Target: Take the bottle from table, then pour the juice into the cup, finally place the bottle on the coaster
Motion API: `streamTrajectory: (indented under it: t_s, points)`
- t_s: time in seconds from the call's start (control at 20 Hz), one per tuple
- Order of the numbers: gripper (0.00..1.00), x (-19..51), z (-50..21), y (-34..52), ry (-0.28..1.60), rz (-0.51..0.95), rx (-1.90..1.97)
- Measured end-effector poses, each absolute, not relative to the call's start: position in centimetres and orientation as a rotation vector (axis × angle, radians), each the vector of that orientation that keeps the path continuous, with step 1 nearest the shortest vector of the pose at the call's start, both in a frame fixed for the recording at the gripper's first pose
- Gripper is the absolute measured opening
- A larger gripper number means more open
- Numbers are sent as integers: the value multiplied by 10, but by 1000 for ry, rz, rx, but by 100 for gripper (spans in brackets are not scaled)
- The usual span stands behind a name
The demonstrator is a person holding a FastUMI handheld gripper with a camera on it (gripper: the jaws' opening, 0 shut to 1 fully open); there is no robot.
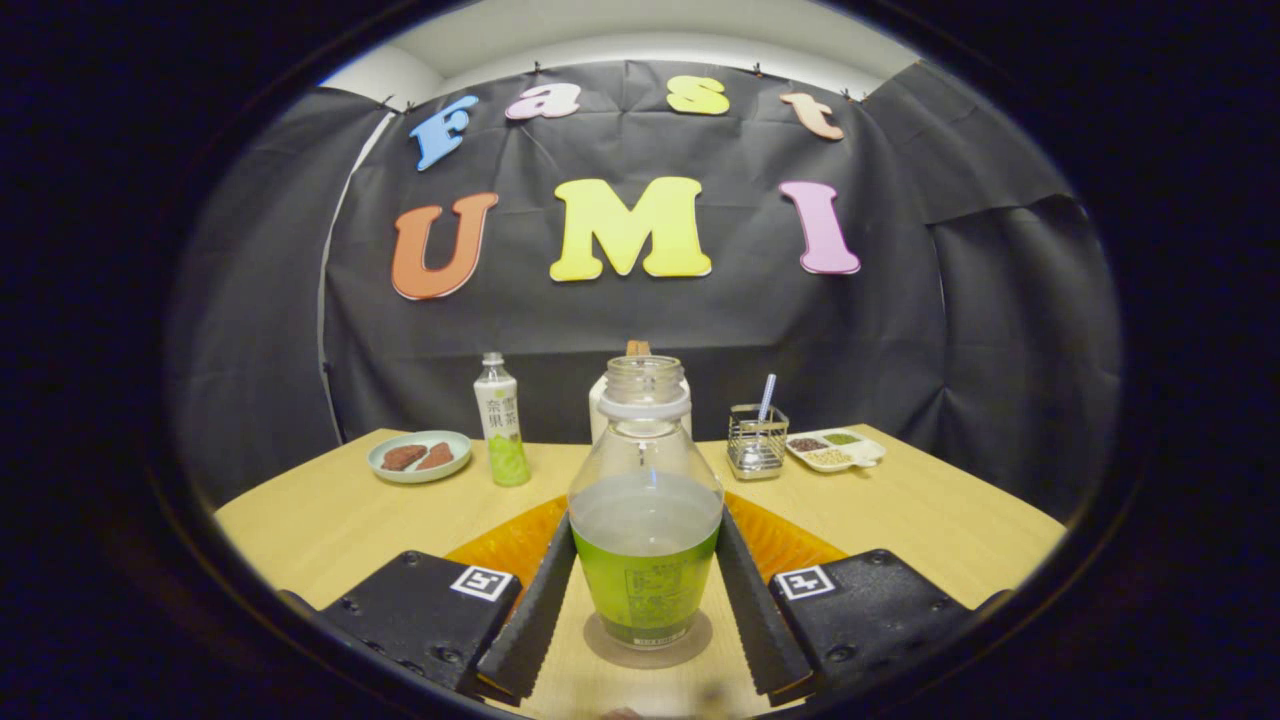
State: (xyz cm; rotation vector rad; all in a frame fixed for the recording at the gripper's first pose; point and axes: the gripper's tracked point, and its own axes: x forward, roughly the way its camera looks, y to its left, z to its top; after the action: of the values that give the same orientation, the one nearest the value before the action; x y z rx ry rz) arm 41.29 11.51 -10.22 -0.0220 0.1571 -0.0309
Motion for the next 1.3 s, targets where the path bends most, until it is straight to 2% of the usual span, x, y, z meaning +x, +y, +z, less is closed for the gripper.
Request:
streamTrajectory:
  t_s: [0.55,0.65,0.7,1.3]
  points:
    - [83,421,-116,115,151,-43,-52]
    - [96,418,-112,116,136,-41,-54]
    - [100,414,-108,116,127,-42,-55]
    - [100,319,-65,110,128,-27,-51]
